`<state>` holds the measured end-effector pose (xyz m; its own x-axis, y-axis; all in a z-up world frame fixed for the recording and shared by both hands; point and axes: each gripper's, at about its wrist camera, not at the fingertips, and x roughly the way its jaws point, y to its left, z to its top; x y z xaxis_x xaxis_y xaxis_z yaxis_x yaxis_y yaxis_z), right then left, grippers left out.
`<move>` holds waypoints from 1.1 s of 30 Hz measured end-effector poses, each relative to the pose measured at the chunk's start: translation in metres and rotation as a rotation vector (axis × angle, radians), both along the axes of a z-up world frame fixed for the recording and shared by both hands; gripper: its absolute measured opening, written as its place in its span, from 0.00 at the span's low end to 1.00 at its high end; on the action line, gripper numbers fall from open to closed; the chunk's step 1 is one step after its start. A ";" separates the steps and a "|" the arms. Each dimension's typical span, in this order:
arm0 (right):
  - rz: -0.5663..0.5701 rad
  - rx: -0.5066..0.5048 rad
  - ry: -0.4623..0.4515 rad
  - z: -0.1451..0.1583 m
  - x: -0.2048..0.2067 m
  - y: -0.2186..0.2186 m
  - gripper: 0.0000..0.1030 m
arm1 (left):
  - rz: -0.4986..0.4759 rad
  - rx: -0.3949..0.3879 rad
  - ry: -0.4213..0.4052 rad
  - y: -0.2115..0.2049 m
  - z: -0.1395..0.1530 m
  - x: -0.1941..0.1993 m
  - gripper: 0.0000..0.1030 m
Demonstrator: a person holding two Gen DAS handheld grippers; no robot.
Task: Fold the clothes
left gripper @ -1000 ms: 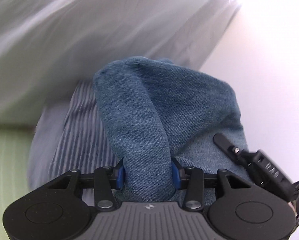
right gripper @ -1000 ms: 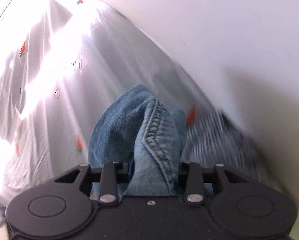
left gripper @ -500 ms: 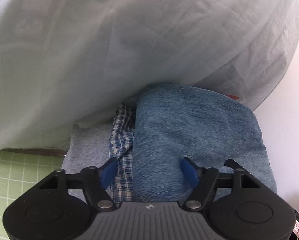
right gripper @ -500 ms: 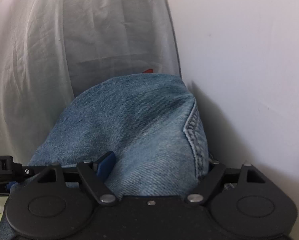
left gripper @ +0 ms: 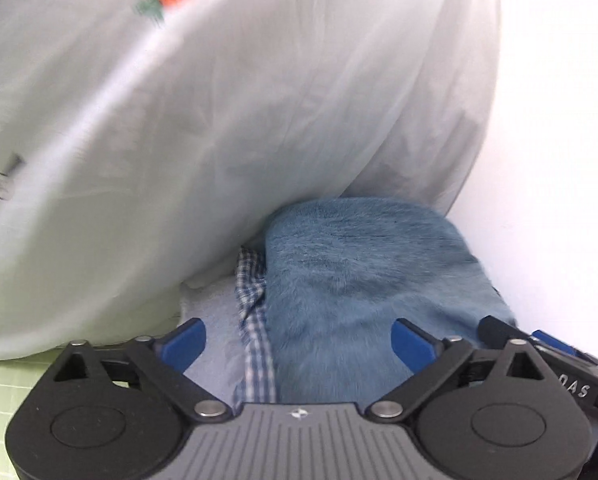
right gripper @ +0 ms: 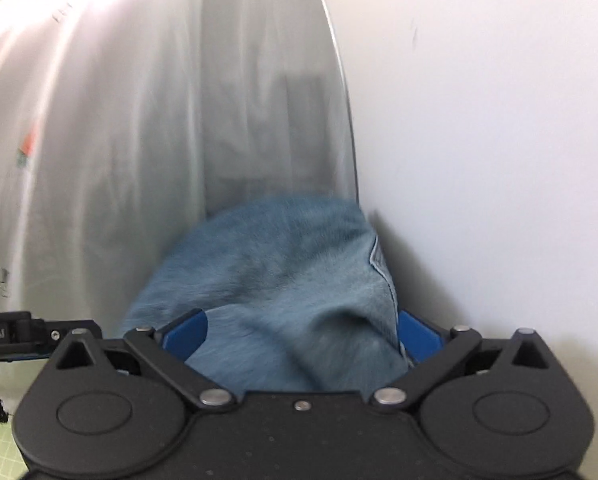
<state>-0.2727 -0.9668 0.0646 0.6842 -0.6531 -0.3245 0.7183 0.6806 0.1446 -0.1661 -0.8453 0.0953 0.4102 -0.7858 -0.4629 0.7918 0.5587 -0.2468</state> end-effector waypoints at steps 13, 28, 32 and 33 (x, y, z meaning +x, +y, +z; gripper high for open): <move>-0.084 0.027 0.105 -0.003 -0.098 0.140 1.00 | 0.036 0.062 -0.003 0.122 -0.003 -0.098 1.00; -0.049 0.143 0.250 -0.046 -0.141 0.220 1.00 | -0.055 0.242 0.032 0.192 -0.049 -0.155 1.00; -0.062 0.154 0.252 -0.047 -0.148 0.227 1.00 | -0.076 0.241 0.028 0.196 -0.050 -0.159 1.00; -0.066 0.154 0.253 -0.047 -0.149 0.228 1.00 | -0.082 0.239 0.028 0.197 -0.050 -0.159 1.00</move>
<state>-0.4222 -0.7390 0.0177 0.5270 -0.6235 -0.5775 0.7865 0.6152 0.0534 -0.3254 -0.6482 0.0458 0.3341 -0.6830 -0.6495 0.8317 0.5379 -0.1378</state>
